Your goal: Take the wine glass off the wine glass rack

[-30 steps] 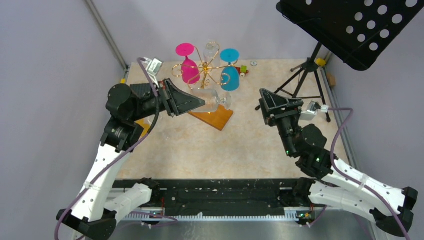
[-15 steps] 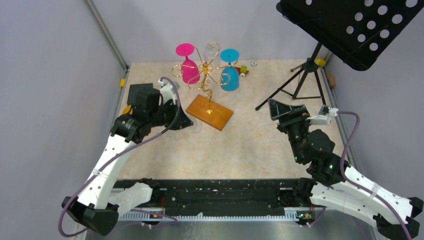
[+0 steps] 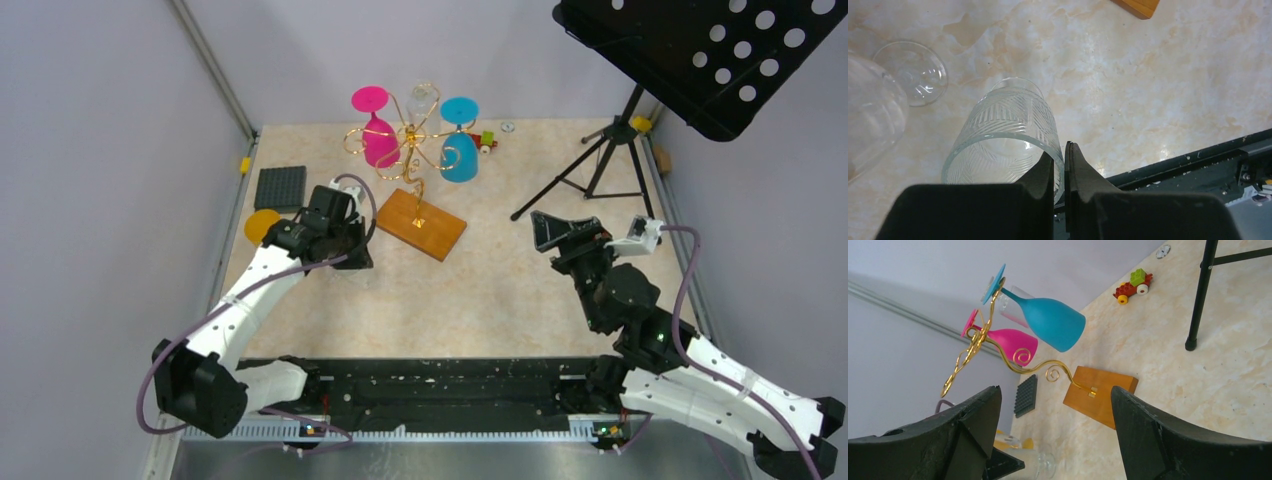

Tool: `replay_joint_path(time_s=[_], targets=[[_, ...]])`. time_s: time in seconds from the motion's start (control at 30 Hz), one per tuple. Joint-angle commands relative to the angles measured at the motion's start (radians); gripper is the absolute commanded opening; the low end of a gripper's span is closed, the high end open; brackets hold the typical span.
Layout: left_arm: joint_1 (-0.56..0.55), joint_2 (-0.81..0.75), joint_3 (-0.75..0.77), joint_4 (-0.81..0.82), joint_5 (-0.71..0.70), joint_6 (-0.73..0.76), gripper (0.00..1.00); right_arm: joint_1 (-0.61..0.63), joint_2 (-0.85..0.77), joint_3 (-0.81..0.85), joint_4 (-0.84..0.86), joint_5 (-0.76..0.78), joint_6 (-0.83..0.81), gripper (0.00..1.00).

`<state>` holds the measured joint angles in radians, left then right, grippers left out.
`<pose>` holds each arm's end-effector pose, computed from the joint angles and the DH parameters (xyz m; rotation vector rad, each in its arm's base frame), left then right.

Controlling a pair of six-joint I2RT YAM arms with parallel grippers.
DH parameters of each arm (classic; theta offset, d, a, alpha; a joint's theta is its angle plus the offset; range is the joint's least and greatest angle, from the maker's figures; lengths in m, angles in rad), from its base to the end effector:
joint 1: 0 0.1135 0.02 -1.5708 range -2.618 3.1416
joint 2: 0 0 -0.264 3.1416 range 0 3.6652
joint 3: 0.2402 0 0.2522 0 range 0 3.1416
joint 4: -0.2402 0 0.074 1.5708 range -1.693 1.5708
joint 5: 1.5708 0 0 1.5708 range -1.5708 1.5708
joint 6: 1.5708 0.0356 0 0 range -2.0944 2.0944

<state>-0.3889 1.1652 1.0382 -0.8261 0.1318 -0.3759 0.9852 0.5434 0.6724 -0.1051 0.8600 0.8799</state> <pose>0.2108 -0.0914 0.2955 0.0710 2.5772 -0.4647 0.0924 0.0905 0.3433 0.6077 1.4934 0.8016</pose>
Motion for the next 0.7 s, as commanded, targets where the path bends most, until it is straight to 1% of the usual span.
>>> replay_joint_path(time_s=[0.0,0.13,0.3,0.5,0.67], targets=[[-0.008,0.046,0.001,0.094,-0.064,-0.011,0.00,-0.003,-0.030,-0.018,0.025,0.014,-0.018,0.82],[-0.008,0.077,-0.024,0.127,-0.091,-0.026,0.00,-0.003,-0.043,-0.028,0.030,0.020,-0.012,0.82],[-0.008,0.078,-0.048,0.179,-0.166,-0.061,0.00,-0.003,-0.054,-0.045,0.022,0.016,0.028,0.82],[-0.008,0.101,-0.052,0.228,-0.155,-0.082,0.00,-0.003,-0.061,-0.052,0.019,0.016,0.046,0.82],[-0.008,0.147,-0.055,0.230,-0.169,-0.090,0.04,-0.003,-0.072,-0.046,0.001,0.031,0.059,0.82]])
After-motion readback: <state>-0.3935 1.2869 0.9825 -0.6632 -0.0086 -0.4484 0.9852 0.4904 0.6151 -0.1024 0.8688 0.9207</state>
